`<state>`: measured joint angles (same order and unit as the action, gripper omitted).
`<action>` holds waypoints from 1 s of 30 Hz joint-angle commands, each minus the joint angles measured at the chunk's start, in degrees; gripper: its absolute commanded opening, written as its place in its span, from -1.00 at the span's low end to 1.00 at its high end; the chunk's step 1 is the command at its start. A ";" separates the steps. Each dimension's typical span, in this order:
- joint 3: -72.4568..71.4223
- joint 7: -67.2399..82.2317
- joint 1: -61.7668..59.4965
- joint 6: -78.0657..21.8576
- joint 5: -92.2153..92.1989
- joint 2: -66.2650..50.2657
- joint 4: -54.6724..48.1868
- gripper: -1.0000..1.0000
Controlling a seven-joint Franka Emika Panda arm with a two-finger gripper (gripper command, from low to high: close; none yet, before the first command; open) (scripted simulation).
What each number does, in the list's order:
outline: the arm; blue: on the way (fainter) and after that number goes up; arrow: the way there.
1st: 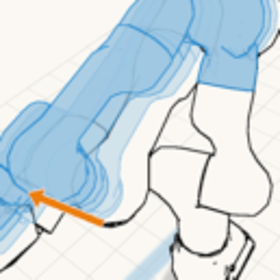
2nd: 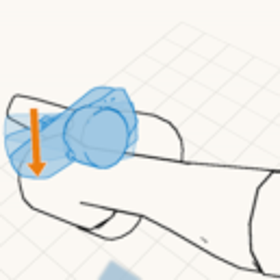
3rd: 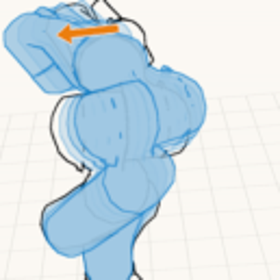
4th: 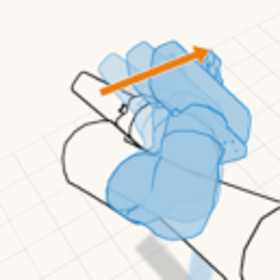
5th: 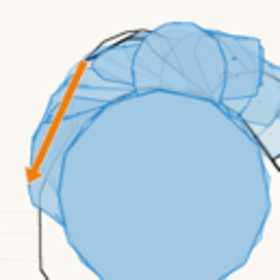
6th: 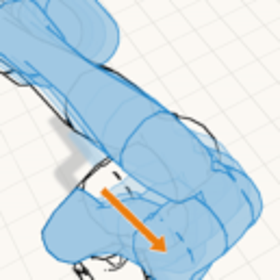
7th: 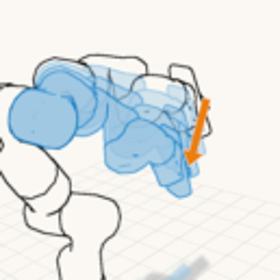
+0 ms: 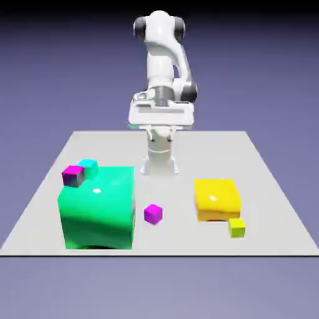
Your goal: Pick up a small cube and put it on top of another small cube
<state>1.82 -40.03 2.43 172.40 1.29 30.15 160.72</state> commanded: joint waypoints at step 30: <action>22.21 33.25 21.17 -15.57 15.41 -39.38 -4.07 -1.00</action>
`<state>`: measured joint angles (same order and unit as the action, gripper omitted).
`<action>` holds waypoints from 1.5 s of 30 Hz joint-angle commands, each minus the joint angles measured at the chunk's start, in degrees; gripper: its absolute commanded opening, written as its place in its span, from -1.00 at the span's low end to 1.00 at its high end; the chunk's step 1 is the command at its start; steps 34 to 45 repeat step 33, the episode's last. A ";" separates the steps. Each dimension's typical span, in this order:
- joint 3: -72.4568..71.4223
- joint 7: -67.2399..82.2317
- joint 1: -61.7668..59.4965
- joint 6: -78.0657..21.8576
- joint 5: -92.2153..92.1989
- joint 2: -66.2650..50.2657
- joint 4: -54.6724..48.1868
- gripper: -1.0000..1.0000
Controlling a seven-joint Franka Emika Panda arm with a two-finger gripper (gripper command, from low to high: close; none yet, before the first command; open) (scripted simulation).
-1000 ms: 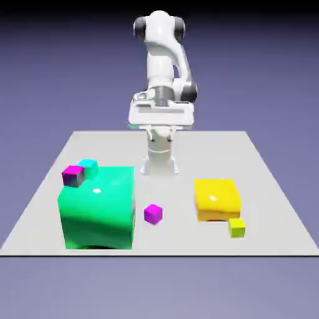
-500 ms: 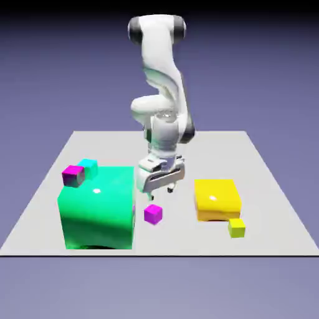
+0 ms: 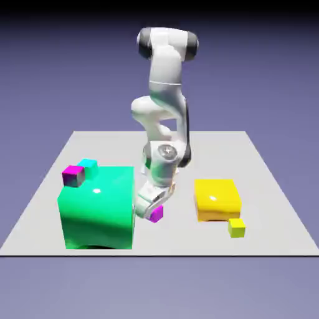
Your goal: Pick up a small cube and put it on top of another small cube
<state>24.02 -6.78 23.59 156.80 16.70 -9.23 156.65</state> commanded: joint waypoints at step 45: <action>-4.26 36.97 32.47 -12.90 -3.21 -4.60 -24.19 1.00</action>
